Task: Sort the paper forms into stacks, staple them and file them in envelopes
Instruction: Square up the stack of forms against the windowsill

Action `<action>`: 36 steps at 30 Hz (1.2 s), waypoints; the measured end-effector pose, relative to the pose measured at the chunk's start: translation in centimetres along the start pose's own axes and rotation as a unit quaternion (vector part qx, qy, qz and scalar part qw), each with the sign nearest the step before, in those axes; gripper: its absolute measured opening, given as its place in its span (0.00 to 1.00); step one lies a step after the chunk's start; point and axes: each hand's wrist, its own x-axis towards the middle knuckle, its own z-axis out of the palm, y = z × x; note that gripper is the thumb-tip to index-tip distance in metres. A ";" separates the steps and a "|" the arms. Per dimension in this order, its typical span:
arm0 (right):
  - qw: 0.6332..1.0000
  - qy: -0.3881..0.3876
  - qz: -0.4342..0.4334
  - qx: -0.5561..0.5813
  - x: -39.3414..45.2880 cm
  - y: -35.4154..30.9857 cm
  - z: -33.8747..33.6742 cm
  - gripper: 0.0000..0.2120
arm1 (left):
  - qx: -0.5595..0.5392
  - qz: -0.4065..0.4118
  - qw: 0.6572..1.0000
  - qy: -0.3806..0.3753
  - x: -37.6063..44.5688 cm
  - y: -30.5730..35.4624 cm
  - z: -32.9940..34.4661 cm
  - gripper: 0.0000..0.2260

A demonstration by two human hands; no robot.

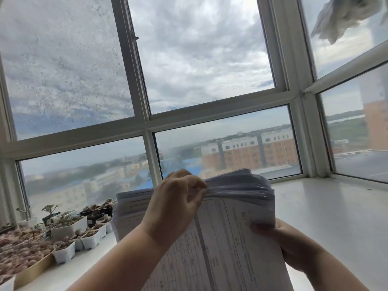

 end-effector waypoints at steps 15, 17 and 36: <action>1.000 -0.006 -0.020 -0.003 0.1 0.0 0.0 0.38 | 0.011 -0.078 0.997 0.010 -0.9 -5.7 -2.1 0.08; 1.000 -0.006 -0.018 -0.001 0.2 0.0 0.0 0.39 | 0.038 -0.091 0.995 -0.023 -1.1 -7.3 -3.8 0.06; 0.999 -0.007 0.014 0.030 -0.3 -0.3 -0.1 0.41 | 0.022 -0.076 0.972 -0.221 -0.6 -7.5 -9.6 0.10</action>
